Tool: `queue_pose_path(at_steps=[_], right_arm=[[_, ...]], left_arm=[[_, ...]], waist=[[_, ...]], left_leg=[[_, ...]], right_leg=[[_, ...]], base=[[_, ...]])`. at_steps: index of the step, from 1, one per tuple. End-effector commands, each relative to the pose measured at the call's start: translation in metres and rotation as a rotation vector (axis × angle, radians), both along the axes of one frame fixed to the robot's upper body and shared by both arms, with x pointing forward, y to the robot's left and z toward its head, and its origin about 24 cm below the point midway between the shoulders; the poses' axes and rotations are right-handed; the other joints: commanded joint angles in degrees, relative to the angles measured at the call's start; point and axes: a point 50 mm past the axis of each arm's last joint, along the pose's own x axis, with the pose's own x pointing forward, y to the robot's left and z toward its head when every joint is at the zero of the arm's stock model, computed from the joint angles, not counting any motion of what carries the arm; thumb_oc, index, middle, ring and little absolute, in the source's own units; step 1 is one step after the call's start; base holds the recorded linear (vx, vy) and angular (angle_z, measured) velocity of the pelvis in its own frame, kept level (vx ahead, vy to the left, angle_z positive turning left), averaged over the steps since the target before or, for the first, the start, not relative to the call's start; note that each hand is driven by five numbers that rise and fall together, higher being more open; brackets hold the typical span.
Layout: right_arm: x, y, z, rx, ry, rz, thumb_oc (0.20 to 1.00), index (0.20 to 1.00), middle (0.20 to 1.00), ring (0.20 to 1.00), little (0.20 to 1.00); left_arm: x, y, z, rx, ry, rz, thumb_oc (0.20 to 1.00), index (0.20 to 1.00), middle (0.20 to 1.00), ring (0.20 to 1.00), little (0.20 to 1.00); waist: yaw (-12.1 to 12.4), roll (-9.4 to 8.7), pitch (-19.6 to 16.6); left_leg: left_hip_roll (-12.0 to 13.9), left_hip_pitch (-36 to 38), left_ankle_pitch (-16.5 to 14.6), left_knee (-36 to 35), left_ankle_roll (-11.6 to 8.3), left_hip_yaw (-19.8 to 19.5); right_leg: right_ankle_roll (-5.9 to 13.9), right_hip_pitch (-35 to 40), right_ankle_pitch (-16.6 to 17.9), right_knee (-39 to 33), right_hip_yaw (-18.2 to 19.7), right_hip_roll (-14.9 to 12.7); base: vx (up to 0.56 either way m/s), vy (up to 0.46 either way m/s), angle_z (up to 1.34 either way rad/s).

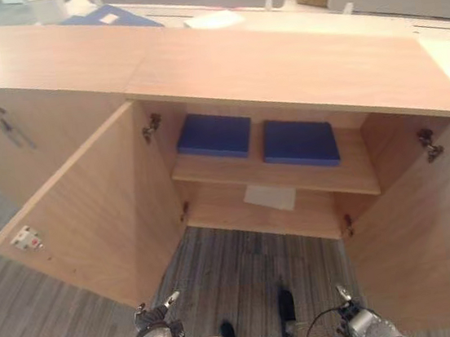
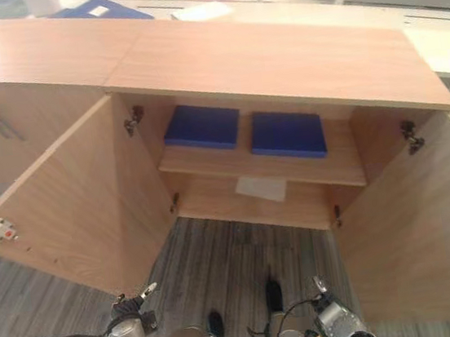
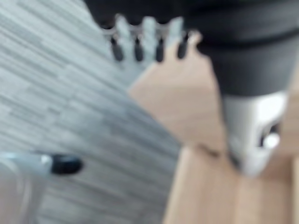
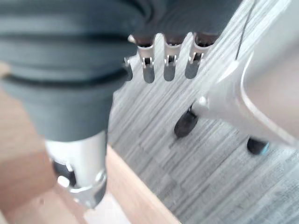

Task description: Put the empty folder in the office cabinet

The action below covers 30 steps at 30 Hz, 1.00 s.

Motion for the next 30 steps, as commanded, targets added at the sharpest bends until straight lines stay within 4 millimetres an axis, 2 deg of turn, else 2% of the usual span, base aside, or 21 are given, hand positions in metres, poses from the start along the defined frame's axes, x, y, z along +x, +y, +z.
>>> queue_pose_path(at_steps=[1, 4, 5, 6, 7, 9, 10, 12, 15, 16, 19, 20, 23, 25, 27, 28, 30], right_arm=[[0.010, -0.014, 0.004, -0.063, 0.024, 0.016, 1.000, 1.000, 1.000, 1.000, 1.000], [-0.008, -0.026, -0.002, -0.118, 0.087, -0.002, 1.000, 1.000, 1.000, 1.000, 1.000], [-0.008, -0.026, -0.002, -0.118, 0.087, -0.002, 1.000, 1.000, 1.000, 1.000, 1.000], [-0.019, -0.038, -0.003, -0.193, 0.144, -0.067, 1.000, 1.000, 1.000, 1.000, 1.000], [-0.029, -0.051, -0.003, -0.281, 0.176, -0.134, 1.000, 1.000, 1.000, 1.000, 1.000], [-0.035, -0.067, 0.001, -0.385, 0.227, -0.199, 1.000, 1.000, 1.000, 1.000, 1.000], [-0.035, -0.082, 0.006, -0.435, 0.224, -0.274, 1.000, 1.000, 1.000, 1.000, 1.000], [-0.035, -0.084, 0.006, -0.436, 0.223, -0.278, 1.000, 1.000, 1.000, 1.000, 1.000], [-0.039, -0.115, 0.018, -0.508, 0.172, -0.434, 1.000, 1.000, 1.000, 1.000, 1.000], [-0.039, -0.115, 0.018, -0.508, 0.172, -0.434, 1.000, 1.000, 1.000, 1.000, 1.000], [-0.040, -0.144, 0.036, -0.613, 0.081, -0.670, 1.000, 1.000, 1.000, 1.000, 1.000], [-0.039, -0.163, 0.050, -0.702, 0.052, -0.736, 1.000, 1.000, 1.000, 1.000, 1.000], [-0.030, -0.192, 0.070, -0.746, -0.006, -0.720, 1.000, 1.000, 1.000, 1.000, 1.000], [-0.022, -0.205, 0.077, -0.690, -0.084, -0.719, 1.000, 1.000, 1.000, 1.000, 1.000], [-0.011, -0.223, 0.092, -0.647, -0.285, -0.718, 1.000, 1.000, 1.000, 1.000, 1.000], [0.004, -0.230, 0.105, -0.609, -0.473, -0.687, 1.000, 1.000, 1.000, 1.000, 1.000], [0.043, -0.229, 0.133, -0.562, -0.762, -0.600, 1.000, 1.000, 1.000, 1.000, 1.000]], left_arm=[[0.019, 0.018, 0.014, 0.065, -0.062, 0.030, 1.000, 1.000, 1.000, 1.000, 1.000], [0.014, 0.021, 0.008, 0.070, -0.040, 0.028, 1.000, 1.000, 1.000, 1.000, 1.000], [0.014, 0.021, 0.008, 0.070, -0.040, 0.028, 1.000, 1.000, 1.000, 1.000, 1.000], [0.011, 0.020, 0.004, 0.070, -0.032, 0.021, 1.000, 1.000, 1.000, 1.000, 1.000], [0.011, 0.017, 0.003, 0.067, -0.033, 0.021, 1.000, 1.000, 1.000, 1.000, 1.000], [0.013, 0.016, 0.003, 0.051, -0.041, 0.049, 1.000, 1.000, 1.000, 1.000, 1.000], [0.017, 0.017, 0.005, 0.044, -0.051, 0.051, 1.000, 1.000, 1.000, 1.000, 1.000], [0.018, 0.017, 0.005, 0.044, -0.051, 0.049, 1.000, 1.000, 1.000, 1.000, 1.000], [0.023, 0.017, 0.008, 0.054, -0.062, 0.018, 1.000, 1.000, 1.000, 1.000, 1.000], [0.023, 0.017, 0.008, 0.054, -0.062, 0.018, 1.000, 1.000, 1.000, 1.000, 1.000], [0.025, 0.022, 0.010, 0.060, -0.054, 0.024, 1.000, 1.000, 1.000, 1.000, 1.000], [0.024, 0.026, 0.010, 0.065, -0.048, 0.021, 1.000, 1.000, 1.000, 1.000, 1.000], [0.024, 0.031, 0.012, 0.078, -0.041, 0.005, 1.000, 1.000, 1.000, 1.000, 1.000], [0.024, 0.035, 0.013, 0.087, -0.036, -0.001, 1.000, 1.000, 1.000, 1.000, 1.000], [0.022, 0.043, 0.015, 0.101, -0.029, -0.013, 1.000, 1.000, 1.000, 1.000, 1.000], [0.020, 0.046, 0.015, 0.107, -0.026, -0.026, 1.000, 1.000, 1.000, 1.000, 1.000], [0.015, 0.054, 0.017, 0.112, -0.019, -0.035, 1.000, 1.000, 1.000, 1.000, 1.000]], waist=[[0.48, 0.91, 1.28], [0.43, 1.69, 0.38], [0.43, 1.69, 0.38], [0.43, 1.28, -0.85], [0.15, 0.72, -1.67], [-0.59, 0.98, -2.09], [-1.20, 1.18, -2.12], [-1.27, 1.19, -2.13], [-2.62, 0.93, -2.35], [-2.62, 0.93, -2.35], [-3.21, 0.55, -3.03], [-3.54, 0.48, -3.44], [-3.28, 0.39, -3.71], [-2.90, 0.20, -3.81], [-2.42, -0.07, -3.95], [-1.96, -0.25, -4.03], [-1.75, -0.43, -4.09]], left_leg=[[1.39, 5.61, -5.50, -5.33, -4.87, -3.36], [1.78, 4.64, -4.26, -6.53, -4.10, -4.51], [1.78, 4.64, -4.26, -6.53, -4.10, -4.51], [0.99, 4.28, -3.26, -8.48, -3.61, -5.29], [-0.05, 4.27, -2.95, -9.82, -3.49, -5.32], [-0.07, 4.72, -2.02, -11.45, -3.97, -4.76], [-0.05, 4.52, -2.13, -11.55, -4.20, -3.93], [-0.05, 4.55, -2.17, -11.55, -4.20, -3.90], [0.03, 5.34, -2.91, -11.55, -4.25, -3.21], [0.03, 5.34, -2.91, -11.55, -4.25, -3.21], [0.03, 5.94, -3.51, -11.55, -4.50, -2.85], [0.20, 6.32, -3.78, -11.55, -4.71, -2.53], [0.24, 6.94, -4.22, -11.55, -5.01, -2.60], [0.26, 7.15, -4.26, -11.55, -5.22, -2.86], [0.34, 7.21, -4.15, -11.55, -5.53, -3.17], [0.30, 7.18, -4.04, -11.55, -5.74, -3.44], [0.27, 7.22, -3.97, -11.55, -5.87, -3.80]], right_leg=[[1.17, 1.39, 9.34, 2.04, 3.18, -4.14], [-0.02, 4.10, 4.99, 4.16, 4.93, -2.21], [-0.02, 4.10, 4.99, 4.16, 4.93, -2.21], [0.15, 7.78, 2.42, 0.57, 6.26, 0.34], [0.94, 8.52, 2.57, -3.08, 6.18, 1.78], [1.33, 7.42, 3.73, -4.02, 6.64, 2.80], [1.44, 6.50, 4.15, -4.43, 6.45, 3.56], [1.47, 6.44, 4.17, -4.45, 6.52, 3.63], [1.29, 6.27, 3.70, -4.45, 7.64, 4.72], [1.29, 6.27, 3.70, -4.45, 7.64, 4.72], [1.00, 7.20, 3.01, -4.99, 7.84, 5.21], [0.91, 7.51, 2.83, -5.07, 7.61, 5.43], [0.87, 8.19, 2.58, -5.36, 7.20, 5.49], [0.89, 8.60, 2.65, -5.71, 6.91, 5.48], [0.89, 8.99, 2.80, -6.11, 6.28, 5.51], [0.89, 9.20, 2.80, -6.29, 5.93, 5.49], [0.64, 9.55, 2.50, -6.49, 5.48, 5.42]], base=[[-0.08, 0.015, -0.32], [-0.04, 0.000, -0.16], [-0.04, -0.026, 0.00], [-0.05, -0.047, 0.09], [-0.07, -0.061, 0.24], [-0.08, -0.045, 0.04], [-0.08, -0.034, -0.27], [-0.03, -0.027, -0.16], [-0.03, -0.085, -0.05], [-0.02, -0.059, 0.00], [0.01, -0.078, -0.05], [0.02, -0.074, 0.00], [0.03, -0.065, 0.02], [0.02, -0.068, 0.04], [0.02, -0.073, 0.08], [0.02, -0.069, 0.05], [0.01, -0.025, 0.02]])
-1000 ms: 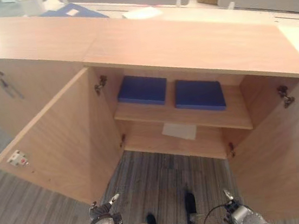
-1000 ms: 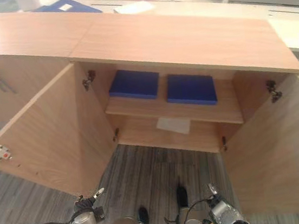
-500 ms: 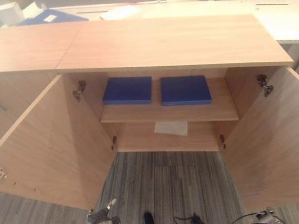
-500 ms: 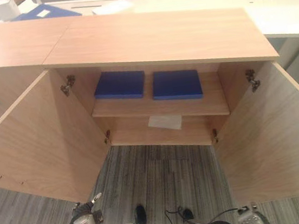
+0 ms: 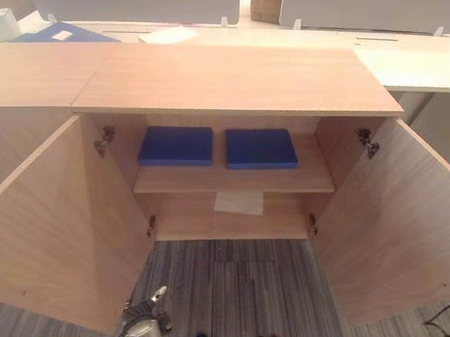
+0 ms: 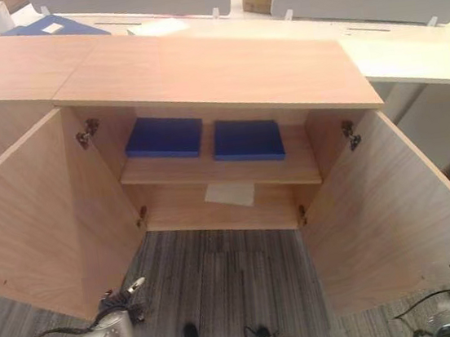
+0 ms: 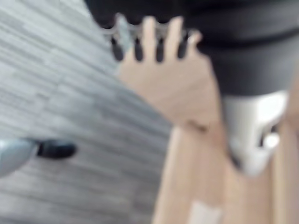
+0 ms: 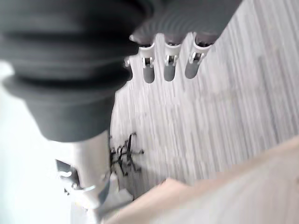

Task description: Put the empty folder in the office cabinet

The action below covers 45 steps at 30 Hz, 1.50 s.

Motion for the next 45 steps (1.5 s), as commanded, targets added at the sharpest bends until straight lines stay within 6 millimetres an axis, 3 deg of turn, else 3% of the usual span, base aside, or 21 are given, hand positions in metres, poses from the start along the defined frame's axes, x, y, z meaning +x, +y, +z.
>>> queue_pose_path(at_steps=[1, 2, 4, 6, 8, 10, 11, 12, 14, 16, 20, 23, 28, 32, 38, 40, 41, 42, 43, 44, 45], right_arm=[[0.062, -0.001, 0.040, -0.129, -0.392, 0.242, 1.000, 1.000, 1.000, 1.000, 1.000], [0.062, -0.001, 0.040, -0.129, -0.392, 0.242, 1.000, 1.000, 1.000, 1.000, 1.000], [0.112, 0.014, 0.080, -0.174, -0.735, 0.480, 1.000, 1.000, 1.000, 1.000, 1.000], [0.127, 0.023, 0.089, -0.171, -0.812, 0.562, 1.000, 1.000, 1.000, 1.000, 1.000], [0.167, 0.065, 0.106, -0.085, -0.993, 0.791, 1.000, 1.000, 1.000, 1.000, 1.000], [0.171, 0.072, 0.107, -0.068, -1.016, 0.832, 1.000, 1.000, 1.000, 1.000, 1.000], [0.185, 0.116, 0.108, 0.081, -1.119, 1.006, 1.000, 1.000, 1.000, 1.000, 1.000], [0.186, 0.128, 0.106, 0.141, -1.140, 1.043, 1.000, 1.000, 1.000, 1.000, 1.000], [0.186, 0.159, 0.100, 0.290, -1.188, 1.119, 1.000, 1.000, 1.000, 1.000, 1.000], [0.171, 0.224, 0.087, 0.581, -1.225, 1.290, 1.000, 1.000, 1.000, 1.000, 1.000], [0.117, 0.310, 0.061, 0.963, -1.136, 1.503, 1.000, 1.000, 1.000, 1.000, 1.000], [0.081, 0.342, 0.046, 1.134, -1.033, 1.591, 1.000, 1.000, 1.000, 1.000, 1.000], [0.054, 0.353, 0.022, 1.238, -0.894, 1.539, 1.000, 1.000, 1.000, 1.000, 1.000], [0.032, 0.341, -0.013, 1.237, -0.703, 1.394, 1.000, 1.000, 1.000, 1.000, 1.000], [0.026, 0.321, -0.038, 1.149, -0.559, 1.296, 1.000, 1.000, 1.000, 1.000, 1.000], [0.023, 0.282, -0.064, 1.001, -0.416, 1.132, 1.000, 1.000, 1.000, 1.000, 1.000], [0.023, 0.282, -0.064, 1.001, -0.416, 1.132, 1.000, 1.000, 1.000, 1.000, 1.000], [0.021, 0.262, -0.071, 0.954, -0.386, 1.056, 1.000, 1.000, 1.000, 1.000, 1.000], [0.021, 0.262, -0.071, 0.954, -0.386, 1.056, 1.000, 1.000, 1.000, 1.000, 1.000], [0.017, 0.238, -0.079, 0.899, -0.327, 0.968, 1.000, 1.000, 1.000, 1.000, 1.000], [0.017, 0.238, -0.079, 0.899, -0.327, 0.968, 1.000, 1.000, 1.000, 1.000, 1.000]], left_arm=[[0.013, 0.006, 0.009, 0.036, -0.043, -0.061, 1.000, 1.000, 1.000, 1.000, 1.000], [0.013, 0.006, 0.009, 0.036, -0.043, -0.061, 1.000, 1.000, 1.000, 1.000, 1.000], [0.005, 0.012, 0.005, 0.033, -0.025, -0.069, 1.000, 1.000, 1.000, 1.000, 1.000], [0.004, 0.009, 0.002, 0.030, -0.021, -0.075, 1.000, 1.000, 1.000, 1.000, 1.000], [0.002, 0.000, -0.004, 0.020, -0.020, -0.097, 1.000, 1.000, 1.000, 1.000, 1.000], [0.001, -0.001, -0.005, 0.018, -0.021, -0.098, 1.000, 1.000, 1.000, 1.000, 1.000], [-0.002, -0.006, -0.008, 0.009, -0.021, -0.105, 1.000, 1.000, 1.000, 1.000, 1.000], [-0.003, -0.007, -0.009, 0.007, -0.021, -0.107, 1.000, 1.000, 1.000, 1.000, 1.000], [-0.005, -0.009, -0.010, 0.002, -0.021, -0.110, 1.000, 1.000, 1.000, 1.000, 1.000], [-0.006, -0.015, -0.011, -0.007, -0.026, -0.109, 1.000, 1.000, 1.000, 1.000, 1.000], [-0.005, -0.023, -0.010, -0.015, -0.032, -0.082, 1.000, 1.000, 1.000, 1.000, 1.000], [-0.002, -0.027, -0.009, -0.019, -0.039, -0.063, 1.000, 1.000, 1.000, 1.000, 1.000], [0.001, -0.028, -0.007, -0.024, -0.050, -0.035, 1.000, 1.000, 1.000, 1.000, 1.000], [0.006, -0.029, -0.005, -0.032, -0.064, 0.006, 1.000, 1.000, 1.000, 1.000, 1.000], [0.007, -0.030, -0.004, -0.024, -0.071, 0.062, 1.000, 1.000, 1.000, 1.000, 1.000], [0.004, -0.016, -0.004, 0.018, -0.072, 0.197, 1.000, 1.000, 1.000, 1.000, 1.000], [0.004, -0.016, -0.004, 0.018, -0.072, 0.197, 1.000, 1.000, 1.000, 1.000, 1.000], [-0.002, -0.006, -0.005, 0.032, -0.060, 0.246, 1.000, 1.000, 1.000, 1.000, 1.000], [-0.002, -0.006, -0.005, 0.032, -0.060, 0.246, 1.000, 1.000, 1.000, 1.000, 1.000], [-0.012, 0.010, -0.007, 0.074, -0.038, 0.314, 1.000, 1.000, 1.000, 1.000, 1.000], [-0.012, 0.010, -0.007, 0.074, -0.038, 0.314, 1.000, 1.000, 1.000, 1.000, 1.000]], waist=[[1.82, 2.31, 1.47], [1.82, 2.31, 1.47], [1.98, 2.41, 0.86], [2.14, 2.45, 0.64], [3.19, 2.47, 0.26], [3.23, 2.47, 0.18], [3.65, 2.44, 0.01], [3.70, 2.43, -0.01], [3.72, 2.44, -0.04], [3.47, 2.49, 0.12], [2.23, 2.56, 0.31], [1.48, 2.65, 0.43], [0.86, 2.81, 0.64], [0.21, 2.81, 1.05], [0.34, 2.66, 1.13], [1.28, 2.74, 1.04], [1.28, 2.74, 1.04], [1.78, 2.87, 0.99], [1.78, 2.87, 0.99], [2.34, 3.11, 1.04], [2.34, 3.11, 1.04]], left_leg=[[-4.29, 4.81, -12.51, 0.17, 2.61, -1.50], [-4.29, 4.81, -12.51, 0.17, 2.61, -1.50], [-4.38, 5.10, -12.68, 0.17, 2.29, -1.60], [-4.43, 5.25, -12.78, 0.17, 2.30, -1.70], [-4.55, 5.31, -12.75, 0.17, 2.18, -2.13], [-4.56, 5.32, -12.73, 0.17, 2.17, -2.18], [-4.62, 5.26, -12.50, 0.17, 2.12, -2.41], [-4.62, 5.25, -12.44, 0.17, 2.12, -2.44], [-4.63, 5.26, -12.29, 0.17, 2.16, -2.47], [-4.63, 5.23, -11.96, 0.17, 2.37, -2.48], [-4.58, 5.02, -11.38, 0.17, 2.55, -2.23], [-4.56, 4.62, -11.02, 0.17, 2.52, -1.95], [-4.56, 4.16, -10.84, 0.17, 2.52, -1.62], [-4.56, 3.57, -10.67, 0.17, 2.61, -1.22], [-4.71, 3.23, -10.70, 0.17, 2.74, -1.58], [-4.89, 3.00, -10.76, 0.17, 2.71, -2.36], [-4.89, 3.00, -10.76, 0.17, 2.71, -2.36], [-4.95, 2.93, -10.72, 0.17, 2.69, -2.78], [-4.95, 2.93, -10.72, 0.17, 2.69, -2.78], [-4.95, 2.89, -10.63, 0.17, 2.63, -3.25], [-4.95, 2.89, -10.63, 0.17, 2.63, -3.25]], right_leg=[[2.87, -4.35, 4.80, 0.38, 0.92, -0.26], [2.87, -4.35, 4.80, 0.38, 0.92, -0.26], [2.47, -3.74, 4.02, 0.04, 0.35, -0.15], [2.37, -3.57, 3.78, 0.04, 0.35, -0.07], [2.05, -3.22, 3.20, 0.04, 0.52, 0.11], [2.03, -3.18, 3.15, 0.04, 0.53, 0.13], [1.95, -2.87, 2.95, 0.04, 0.45, 0.16], [1.93, -2.81, 2.93, 0.04, 0.44, 0.17], [1.88, -2.65, 2.86, 0.04, 0.39, 0.13], [1.82, -2.56, 2.90, 0.04, 0.30, 0.04], [1.84, -2.76, 3.02, 0.04, 0.68, -0.01], [1.86, -3.20, 3.10, 0.04, 1.14, -0.02], [1.77, -3.64, 2.93, 0.04, 1.39, -0.07], [1.56, -4.07, 2.86, 0.04, 1.79, -0.03], [1.33, -4.16, 2.67, 0.04, 1.67, -0.05], [1.04, -4.01, 2.31, 0.04, 1.07, -0.12], [1.04, -4.01, 2.31, 0.04, 1.07, -0.12], [0.92, -3.86, 2.19, 0.04, 0.71, -0.14], [0.92, -3.86, 2.19, 0.04, 0.71, -0.14], [0.72, -3.59, 2.02, 0.04, 0.07, -0.20], [0.72, -3.59, 2.02, 0.04, 0.07, -0.20]], base=[[0.00, 0.000, 0.00], [0.01, -0.004, -0.04], [0.03, -0.001, -0.09], [0.03, 0.007, -0.19], [0.02, 0.012, -0.19], [0.01, 0.009, -0.25], [0.01, 0.009, -0.22], [0.01, 0.012, -0.24], [0.00, 0.008, -0.09], [0.00, 0.006, -0.40], [0.00, 0.003, 0.18], [-0.01, 0.017, 0.58], [-0.02, 0.034, 0.26], [0.00, 0.020, -0.04], [0.00, 0.002, -0.06], [0.00, 0.000, 0.00], [0.01, -0.028, 0.03], [0.00, 0.000, 0.00], [0.02, -0.026, 0.09], [0.01, -0.013, 0.08], [0.01, -0.013, 0.08]])
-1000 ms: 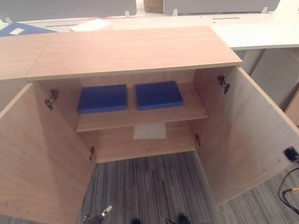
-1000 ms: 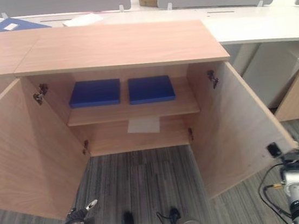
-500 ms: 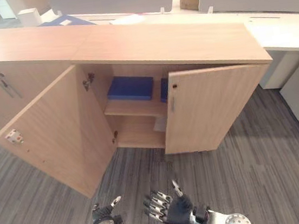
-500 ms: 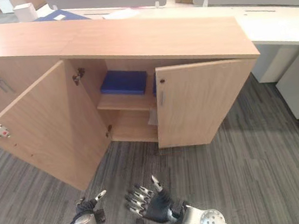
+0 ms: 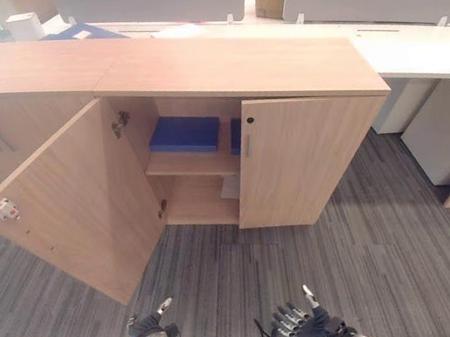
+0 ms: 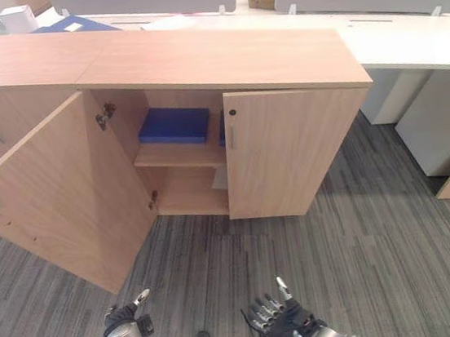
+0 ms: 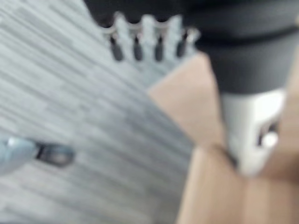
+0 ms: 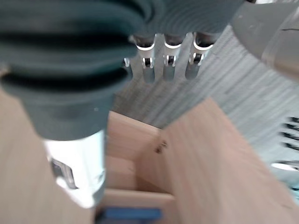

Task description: Put the empty folder in the office cabinet

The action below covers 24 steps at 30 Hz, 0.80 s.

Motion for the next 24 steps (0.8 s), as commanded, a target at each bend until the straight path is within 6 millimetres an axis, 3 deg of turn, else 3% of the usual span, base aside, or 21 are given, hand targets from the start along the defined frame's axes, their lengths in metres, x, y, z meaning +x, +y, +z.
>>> queue_pose_path(at_steps=[1, 2, 3, 4, 10, 13, 14, 16, 20, 22, 24], right_arm=[[0.014, -0.013, 0.007, -0.106, -0.072, 0.058, 1.000, 1.000, 1.000, 1.000, 1.000], [0.008, -0.032, 0.003, -0.152, -0.030, 0.010, 1.000, 1.000, 1.000, 1.000, 1.000], [-0.009, -0.057, -0.002, -0.204, 0.046, -0.006, 1.000, 1.000, 1.000, 1.000, 1.000], [-0.019, -0.066, -0.003, -0.218, 0.065, 0.013, 1.000, 1.000, 1.000, 1.000, 1.000], [-0.030, -0.079, -0.002, -0.229, 0.090, -0.005, 1.000, 1.000, 1.000, 1.000, 1.000], [-0.030, -0.084, -0.002, -0.245, 0.094, 0.001, 1.000, 1.000, 1.000, 1.000, 1.000], [-0.026, -0.104, 0.004, -0.293, 0.073, -0.029, 1.000, 1.000, 1.000, 1.000, 1.000], [-0.016, -0.117, 0.012, -0.299, 0.032, -0.061, 1.000, 1.000, 1.000, 1.000, 1.000], [-0.023, -0.118, 0.009, -0.306, 0.053, -0.072, 1.000, 1.000, 1.000, 1.000, 1.000], [-0.029, -0.111, 0.005, -0.283, 0.069, -0.122, 1.000, 1.000, 1.000, 1.000, 1.000], [-0.030, -0.104, 0.003, -0.268, 0.088, -0.116, 1.000, 1.000, 1.000, 1.000, 1.000]], left_arm=[[0.013, 0.030, 0.013, 0.115, -0.062, 0.101, 1.000, 1.000, 1.000, 1.000, 1.000], [-0.001, 0.049, 0.012, 0.168, -0.029, 0.153, 1.000, 1.000, 1.000, 1.000, 1.000], [-0.036, 0.092, 0.012, 0.266, 0.053, 0.295, 1.000, 1.000, 1.000, 1.000, 1.000], [-0.061, 0.123, 0.018, 0.300, 0.088, 0.393, 1.000, 1.000, 1.000, 1.000, 1.000], [-0.100, 0.155, 0.029, 0.365, 0.132, 0.517, 1.000, 1.000, 1.000, 1.000, 1.000], [-0.102, 0.158, 0.030, 0.373, 0.145, 0.528, 1.000, 1.000, 1.000, 1.000, 1.000], [-0.102, 0.162, 0.033, 0.391, 0.162, 0.531, 1.000, 1.000, 1.000, 1.000, 1.000], [-0.103, 0.165, 0.036, 0.405, 0.165, 0.580, 1.000, 1.000, 1.000, 1.000, 1.000], [-0.101, 0.180, 0.046, 0.409, 0.138, 0.595, 1.000, 1.000, 1.000, 1.000, 1.000], [-0.090, 0.193, 0.058, 0.446, 0.107, 0.533, 1.000, 1.000, 1.000, 1.000, 1.000], [-0.085, 0.200, 0.065, 0.452, 0.082, 0.533, 1.000, 1.000, 1.000, 1.000, 1.000]], waist=[[0.93, 0.17, 1.61], [1.37, 0.48, 1.61], [1.60, 1.02, 1.57], [1.52, 1.35, 1.56], [0.30, 1.77, 1.57], [0.24, 1.55, 2.08], [0.16, 1.86, 4.09], [0.20, 3.05, 5.01], [-0.16, 3.83, 4.71], [0.28, 4.09, 3.89], [0.56, 4.58, 3.70]], left_leg=[[-2.40, 1.20, -5.61, 0.03, 2.28, 0.00], [-2.44, 1.17, -5.58, 0.03, 2.23, -0.54], [-2.27, 1.34, -5.54, 0.03, 1.89, -0.76], [-1.79, 1.65, -5.57, 0.03, 1.51, -0.10], [-0.41, 2.37, -5.99, 1.66, 0.89, 1.22], [0.01, 1.05, -6.21, 4.61, 0.56, 1.33], [2.91, -2.37, -4.78, 8.09, -1.07, 0.01], [4.82, -2.66, -1.78, 4.21, -2.52, -2.26], [4.12, -1.23, -1.84, 0.47, -2.38, -0.49], [2.35, -0.67, -3.11, 0.34, -1.32, 0.41], [1.77, -0.37, -3.49, 0.56, -0.55, 1.24]], right_leg=[[2.28, 0.96, -1.43, -0.05, 0.33, -0.28], [2.04, 1.21, -1.71, -0.05, -0.07, -0.21], [1.89, 1.64, -2.15, -0.05, -0.66, -0.15], [2.03, 1.80, -2.29, -0.05, -1.08, -0.39], [1.38, 2.38, -3.12, 0.06, 0.27, -0.68], [1.26, 2.29, -2.73, 0.40, 0.37, -1.27], [0.82, 1.12, -2.54, 2.36, 0.69, -2.45], [1.09, 0.80, -2.79, 2.23, 2.33, -2.72], [3.33, 1.23, -1.91, 0.98, 1.68, -4.91], [5.39, 0.78, -0.75, 2.95, -1.32, -9.34], [4.67, -0.40, -1.20, 7.28, -3.54, -11.02]], base=[[0.02, -0.001, 0.21], [0.06, 0.006, 0.21], [0.08, 0.003, 0.31], [0.07, 0.004, 0.18], [0.04, 0.021, 0.07], [-0.03, 0.145, -0.08], [-0.08, 0.439, -0.02], [-0.05, 0.556, 0.06], [0.00, 0.240, -0.23], [0.03, 0.345, -0.18], [0.01, 0.239, -0.05]])
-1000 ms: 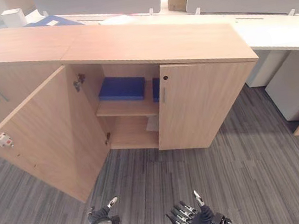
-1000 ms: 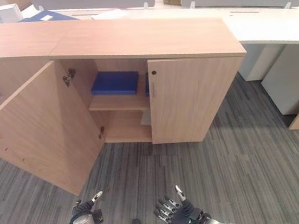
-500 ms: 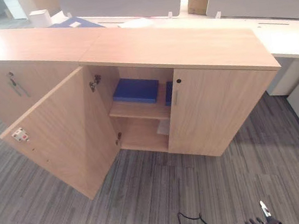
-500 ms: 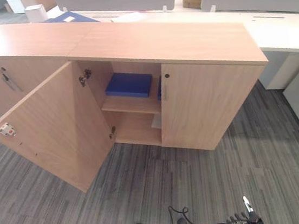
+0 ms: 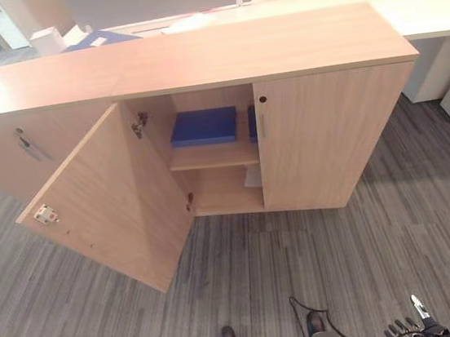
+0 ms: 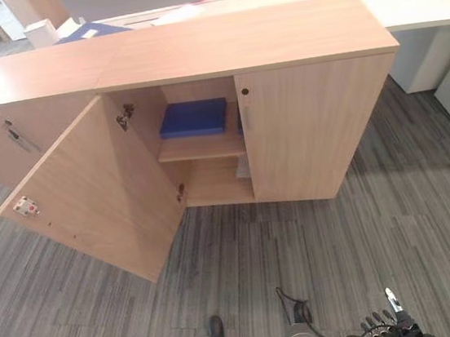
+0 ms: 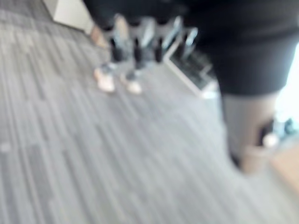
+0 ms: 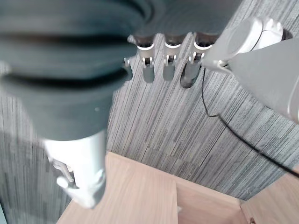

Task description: Put the empty folder in the office cabinet

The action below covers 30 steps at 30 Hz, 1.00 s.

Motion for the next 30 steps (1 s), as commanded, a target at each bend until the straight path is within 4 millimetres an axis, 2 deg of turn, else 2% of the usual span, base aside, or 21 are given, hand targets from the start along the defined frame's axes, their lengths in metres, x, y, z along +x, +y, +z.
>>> queue_pose_path(at_steps=[1, 3, 4, 6, 8, 13, 14, 16, 18, 19, 20, 23, 24, 25, 27, 30], right_arm=[[0.016, 0.022, -0.004, 0.073, -0.032, -0.007, 1.000, 1.000, 1.000, 1.000, 1.000], [0.016, 0.034, -0.007, 0.109, -0.056, 0.005, 1.000, 1.000, 1.000, 1.000, 1.000], [0.015, 0.038, -0.008, 0.118, -0.053, 0.019, 1.000, 1.000, 1.000, 1.000, 1.000], [0.012, 0.043, -0.010, 0.120, -0.034, 0.011, 1.000, 1.000, 1.000, 1.000, 1.000], [0.006, 0.040, -0.011, 0.115, -0.015, -0.003, 1.000, 1.000, 1.000, 1.000, 1.000], [0.006, 0.040, -0.011, 0.115, -0.015, -0.003, 1.000, 1.000, 1.000, 1.000, 1.000], [0.003, 0.043, -0.011, 0.117, -0.011, 0.000, 1.000, 1.000, 1.000, 1.000, 1.000], [-0.001, 0.047, -0.012, 0.124, -0.007, 0.009, 1.000, 1.000, 1.000, 1.000, 1.000], [-0.001, 0.050, -0.013, 0.129, 0.000, 0.023, 1.000, 1.000, 1.000, 1.000, 1.000], [-0.001, 0.050, -0.013, 0.130, 0.000, 0.022, 1.000, 1.000, 1.000, 1.000, 1.000], [-0.001, 0.051, -0.013, 0.130, 0.003, 0.016, 1.000, 1.000, 1.000, 1.000, 1.000], [0.000, 0.056, -0.014, 0.136, 0.003, 0.009, 1.000, 1.000, 1.000, 1.000, 1.000], [0.001, 0.059, -0.014, 0.141, 0.001, 0.003, 1.000, 1.000, 1.000, 1.000, 1.000], [0.001, 0.059, -0.014, 0.141, 0.001, 0.003, 1.000, 1.000, 1.000, 1.000, 1.000], [0.000, 0.063, -0.014, 0.140, 0.016, -0.001, 1.000, 1.000, 1.000, 1.000, 1.000], [-0.003, 0.064, -0.015, 0.137, 0.037, -0.002, 1.000, 1.000, 1.000, 1.000, 1.000]], left_arm=[[-0.008, 0.041, 0.033, 0.151, 0.010, -0.058, 1.000, 1.000, 1.000, 1.000, 1.000], [0.005, 0.041, 0.037, 0.172, -0.033, -0.106, 1.000, 1.000, 1.000, 1.000, 1.000], [0.014, 0.040, 0.038, 0.180, -0.050, -0.116, 1.000, 1.000, 1.000, 1.000, 1.000], [0.031, 0.037, 0.041, 0.191, -0.084, -0.141, 1.000, 1.000, 1.000, 1.000, 1.000], [0.042, 0.038, 0.045, 0.207, -0.097, -0.207, 1.000, 1.000, 1.000, 1.000, 1.000], [0.042, 0.038, 0.045, 0.207, -0.097, -0.207, 1.000, 1.000, 1.000, 1.000, 1.000], [0.078, 0.042, 0.066, 0.245, -0.160, -0.363, 1.000, 1.000, 1.000, 1.000, 1.000], [0.101, 0.038, 0.075, 0.263, -0.196, -0.447, 1.000, 1.000, 1.000, 1.000, 1.000], [0.135, 0.027, 0.088, 0.276, -0.248, -0.548, 1.000, 1.000, 1.000, 1.000, 1.000], [0.137, 0.026, 0.089, 0.277, -0.253, -0.559, 1.000, 1.000, 1.000, 1.000, 1.000], [0.151, 0.020, 0.095, 0.281, -0.272, -0.606, 1.000, 1.000, 1.000, 1.000, 1.000], [0.189, -0.009, 0.109, 0.295, -0.325, -0.754, 1.000, 1.000, 1.000, 1.000, 1.000], [0.207, -0.025, 0.116, 0.296, -0.353, -0.817, 1.000, 1.000, 1.000, 1.000, 1.000], [0.207, -0.025, 0.116, 0.296, -0.353, -0.817, 1.000, 1.000, 1.000, 1.000, 1.000], [0.230, -0.051, 0.126, 0.286, -0.411, -0.897, 1.000, 1.000, 1.000, 1.000, 1.000], [0.244, -0.070, 0.132, 0.270, -0.462, -0.942, 1.000, 1.000, 1.000, 1.000, 1.000]], waist=[[1.38, 0.26, 0.14], [1.19, 0.24, 0.83], [0.91, 0.20, 0.63], [-0.57, 0.21, 0.45], [-0.92, 0.02, -0.50], [-0.90, 0.02, -0.50], [-2.64, -0.38, -1.51], [-3.02, -0.66, -1.83], [-3.76, -0.99, -2.03], [-3.75, -1.02, -2.03], [-3.97, -1.13, -2.14], [-4.59, -1.44, -2.26], [-5.03, -1.63, -2.33], [-5.03, -1.63, -2.33], [-5.94, -1.90, -2.63], [-6.54, -2.03, -2.79]], left_leg=[[0.15, 5.00, 0.12, -8.65, 3.50, 0.74], [-0.84, 5.35, -1.22, -7.33, 4.76, 1.67], [-1.11, 5.60, -1.14, -7.75, 4.86, 1.54], [-2.15, 6.10, -1.62, -8.69, 5.57, 0.75], [-2.84, 6.28, -1.91, -9.22, 5.81, 1.86], [-2.83, 6.29, -1.92, -9.22, 5.81, 1.87], [-3.53, 7.10, -2.88, -9.22, 6.43, 2.94], [-3.48, 7.00, -3.06, -9.22, 6.57, 3.77], [-3.55, 7.02, -3.40, -9.22, 6.74, 4.43], [-3.55, 7.03, -3.43, -9.22, 6.75, 4.48], [-3.53, 7.04, -3.51, -9.22, 6.76, 4.71], [-3.35, 7.15, -3.77, -9.22, 6.82, 5.33], [-3.30, 7.29, -3.89, -9.22, 6.91, 5.60], [-3.30, 7.29, -3.89, -9.22, 6.91, 5.60], [-3.07, 7.57, -3.95, -9.22, 6.93, 6.33], [-2.91, 7.85, -4.08, -9.22, 6.96, 6.94]], right_leg=[[3.96, 0.57, -2.58, 8.43, -2.52, -2.04], [3.07, -1.63, -4.87, 11.04, -4.02, 1.52], [3.07, -1.52, -4.14, 9.77, -3.34, 1.52], [3.21, -1.65, -3.84, 7.31, 0.20, 3.70], [3.47, -0.76, -3.07, 4.93, 0.31, 4.52], [3.47, -0.73, -3.02, 4.86, 0.33, 4.53], [3.65, -0.05, -2.21, 3.33, 2.69, 5.96], [3.72, -0.40, -1.92, 3.18, 3.17, 6.13], [3.76, -0.33, -1.74, 2.63, 3.72, 6.39], [3.77, -0.32, -1.73, 2.60, 3.78, 6.41], [3.82, -0.36, -1.68, 2.50, 3.96, 6.50], [3.81, -0.44, -1.61, 2.38, 4.37, 6.75], [3.82, -0.41, -1.54, 2.31, 4.63, 6.91], [3.82, -0.41, -1.54, 2.31, 4.63, 6.91], [3.81, -0.39, -1.35, 2.22, 5.06, 7.24], [3.78, -0.45, -1.35, 2.34, 5.48, 7.45]], base=[[-0.05, 0.169, -0.12], [-0.03, 0.137, -0.29], [0.00, 0.075, -0.50], [0.01, 0.058, -0.23], [0.03, 0.031, 0.25], [0.03, 0.006, -0.03], [0.11, 0.023, -0.02], [0.07, 0.003, 0.23], [0.00, -0.006, -0.14], [-0.01, -0.013, -0.15], [0.00, 0.000, 0.00], [-0.01, -0.038, -0.13], [-0.01, -0.040, -0.08], [-0.01, -0.061, -0.13], [-0.01, -0.056, -0.06], [0.00, -0.010, 0.01]])
